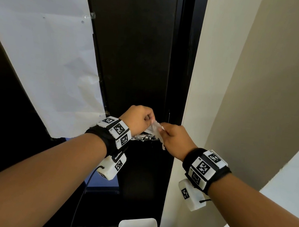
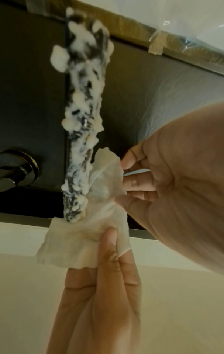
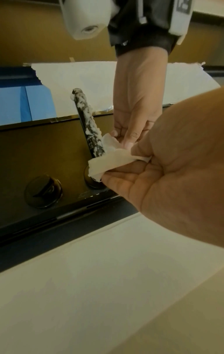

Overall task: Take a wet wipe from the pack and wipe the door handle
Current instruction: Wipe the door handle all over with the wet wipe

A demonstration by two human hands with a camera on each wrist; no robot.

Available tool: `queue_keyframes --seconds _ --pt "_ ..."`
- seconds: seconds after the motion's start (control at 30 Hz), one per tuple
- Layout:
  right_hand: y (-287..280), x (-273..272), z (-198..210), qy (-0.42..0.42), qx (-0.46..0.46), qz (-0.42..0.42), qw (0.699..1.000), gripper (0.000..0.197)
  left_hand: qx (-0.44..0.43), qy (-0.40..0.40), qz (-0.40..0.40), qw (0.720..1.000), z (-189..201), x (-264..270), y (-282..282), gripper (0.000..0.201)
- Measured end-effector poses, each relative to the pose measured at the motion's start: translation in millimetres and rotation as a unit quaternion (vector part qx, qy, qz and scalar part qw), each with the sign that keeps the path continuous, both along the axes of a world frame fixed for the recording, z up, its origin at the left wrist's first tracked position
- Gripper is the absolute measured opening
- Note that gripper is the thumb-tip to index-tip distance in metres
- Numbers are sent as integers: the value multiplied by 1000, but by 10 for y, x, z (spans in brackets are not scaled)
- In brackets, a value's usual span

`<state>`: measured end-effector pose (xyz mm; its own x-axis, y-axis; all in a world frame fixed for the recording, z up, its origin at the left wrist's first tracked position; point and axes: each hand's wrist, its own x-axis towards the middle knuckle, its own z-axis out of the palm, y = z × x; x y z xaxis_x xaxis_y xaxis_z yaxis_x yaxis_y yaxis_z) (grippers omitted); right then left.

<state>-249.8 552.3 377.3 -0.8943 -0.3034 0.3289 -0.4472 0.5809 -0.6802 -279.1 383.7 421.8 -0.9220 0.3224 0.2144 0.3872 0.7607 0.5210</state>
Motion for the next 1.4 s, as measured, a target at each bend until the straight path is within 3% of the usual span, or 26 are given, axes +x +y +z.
queue_keyframes --seconds 0.3,0.73,0.87,1.1,1.23,1.4 --pt "-115 209 -70 -76 -95 -10 993 33 -1 -39 -18 999 -28 75 -119 13" --pt "-274 351 -112 -47 -109 -47 992 36 -34 -43 -38 998 -80 171 -250 12" --pt "-320 378 -132 -47 -102 -51 992 24 -42 -44 -44 997 -106 165 -294 10" --pt "-381 440 -70 -41 -61 -42 996 20 -36 -30 -54 997 -144 197 -380 11" --pt "-420 461 -13 -43 -38 -48 997 29 -33 -31 -49 998 -128 180 -417 11" --pt "-369 361 100 18 127 -80 989 26 -20 -42 -47 998 -108 210 -472 9"
